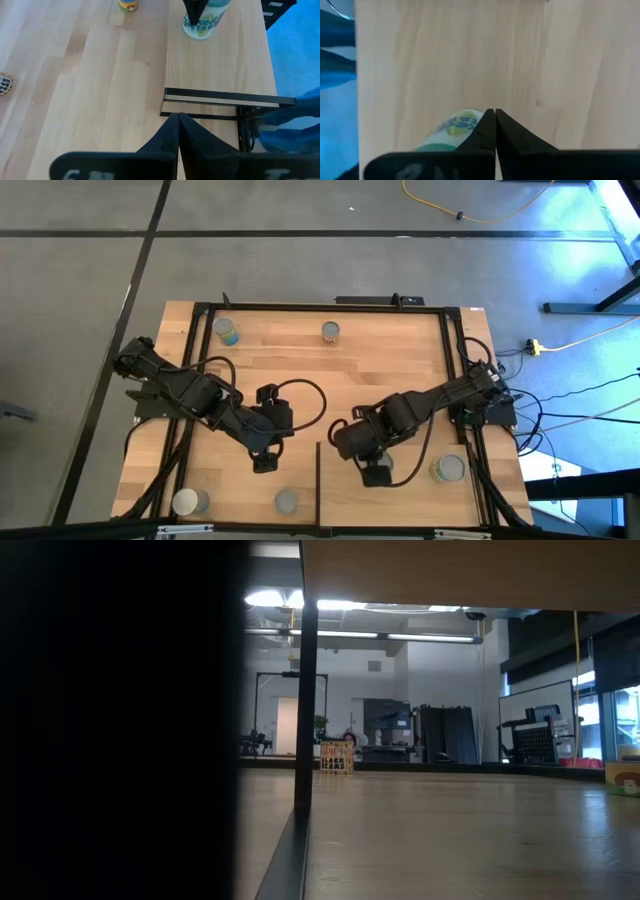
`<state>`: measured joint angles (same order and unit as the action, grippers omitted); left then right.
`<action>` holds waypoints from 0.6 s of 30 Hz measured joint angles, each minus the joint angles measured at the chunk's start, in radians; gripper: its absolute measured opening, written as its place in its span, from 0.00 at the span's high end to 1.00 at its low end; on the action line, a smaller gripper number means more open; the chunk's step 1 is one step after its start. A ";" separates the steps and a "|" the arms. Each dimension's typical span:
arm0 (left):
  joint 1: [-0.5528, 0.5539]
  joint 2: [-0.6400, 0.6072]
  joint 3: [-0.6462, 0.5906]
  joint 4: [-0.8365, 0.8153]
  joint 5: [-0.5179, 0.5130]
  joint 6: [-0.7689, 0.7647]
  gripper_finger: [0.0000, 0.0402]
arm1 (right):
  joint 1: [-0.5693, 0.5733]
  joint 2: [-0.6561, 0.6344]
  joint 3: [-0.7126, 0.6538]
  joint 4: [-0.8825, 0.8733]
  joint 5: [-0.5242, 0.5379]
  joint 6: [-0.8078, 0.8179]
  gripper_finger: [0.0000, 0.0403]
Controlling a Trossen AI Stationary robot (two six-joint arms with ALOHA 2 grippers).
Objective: Pick and place cans onto a shelf
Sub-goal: Put the white canned mixed vegetables on the shelf
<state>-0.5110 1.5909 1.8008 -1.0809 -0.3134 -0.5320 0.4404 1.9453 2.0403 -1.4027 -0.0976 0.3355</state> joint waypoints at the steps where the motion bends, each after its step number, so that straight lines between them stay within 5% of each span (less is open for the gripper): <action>1: 0.000 0.000 0.000 0.000 0.000 0.003 1.00 | 0.003 0.000 0.000 -0.010 0.000 0.000 1.00; 18: 0.000 0.001 0.000 0.000 -0.017 0.003 1.00 | 0.043 -0.005 0.000 -0.124 0.096 -0.004 1.00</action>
<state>-0.5110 1.5917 1.8008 -1.0805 -0.3302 -0.5285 0.4831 1.9401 2.0400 -1.5262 -0.0014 0.3316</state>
